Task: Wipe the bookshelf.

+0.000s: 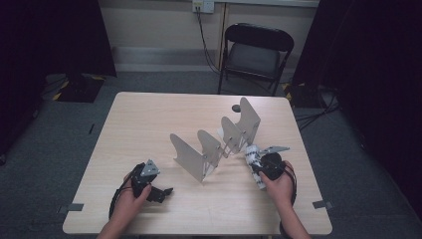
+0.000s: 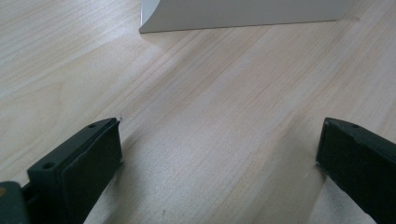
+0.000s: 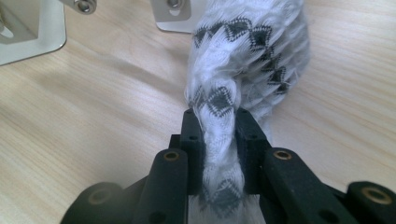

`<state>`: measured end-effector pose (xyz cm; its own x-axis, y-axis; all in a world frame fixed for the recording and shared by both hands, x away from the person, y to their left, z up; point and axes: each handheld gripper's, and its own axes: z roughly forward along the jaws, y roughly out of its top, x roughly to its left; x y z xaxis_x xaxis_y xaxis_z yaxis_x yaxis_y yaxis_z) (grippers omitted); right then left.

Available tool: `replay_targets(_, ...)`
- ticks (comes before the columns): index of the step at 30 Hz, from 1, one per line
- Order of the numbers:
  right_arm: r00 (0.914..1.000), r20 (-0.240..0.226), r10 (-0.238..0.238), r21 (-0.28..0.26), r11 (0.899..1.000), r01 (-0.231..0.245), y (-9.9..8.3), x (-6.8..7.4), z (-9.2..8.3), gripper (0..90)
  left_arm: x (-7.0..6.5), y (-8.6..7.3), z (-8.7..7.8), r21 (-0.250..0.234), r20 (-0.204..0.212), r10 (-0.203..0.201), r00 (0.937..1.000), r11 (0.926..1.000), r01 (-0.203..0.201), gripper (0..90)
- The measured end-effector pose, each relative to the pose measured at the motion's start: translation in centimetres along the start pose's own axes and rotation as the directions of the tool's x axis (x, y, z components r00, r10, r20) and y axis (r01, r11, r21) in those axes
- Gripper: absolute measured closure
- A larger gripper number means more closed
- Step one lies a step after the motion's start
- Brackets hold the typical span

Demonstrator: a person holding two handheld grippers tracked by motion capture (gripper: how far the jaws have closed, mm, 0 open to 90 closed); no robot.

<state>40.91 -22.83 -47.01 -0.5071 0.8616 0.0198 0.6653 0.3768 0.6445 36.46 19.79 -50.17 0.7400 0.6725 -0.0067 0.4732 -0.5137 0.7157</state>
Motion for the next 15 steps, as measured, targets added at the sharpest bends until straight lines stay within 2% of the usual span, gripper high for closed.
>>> replay_targets(4, 0.9997, 0.006, 0.025, -0.027, 0.999, -0.025, 0.0, -0.6, -1.2, 76.8, 0.0, 0.0, 0.0, 0.000, 0.000, 0.000, 1.0000, 1.0000, 0.000, 0.0)
replay_targets(8, 0.9989, 0.016, 0.044, -0.075, 0.996, -0.043, 0.7, -1.3, -3.4, 76.7, 0.0, 0.0, 0.0, 0.000, 0.000, 0.000, 1.0000, 1.0000, 0.000, 0.0)
replay_targets(12, 0.9985, 0.039, 0.038, -0.131, 0.991, -0.032, 2.2, -1.5, -5.8, 76.8, 0.0, 0.0, 0.0, 0.000, 0.000, 0.000, 1.0000, 1.0000, 0.000, 0.0)
replay_targets(15, 0.9992, 0.039, 0.011, -0.166, 0.986, -0.004, 3.7, -1.0, -7.0, 76.8, 0.0, 0.0, 0.0, 0.000, 0.000, 0.000, 1.0000, 1.0000, 0.000, 0.0)
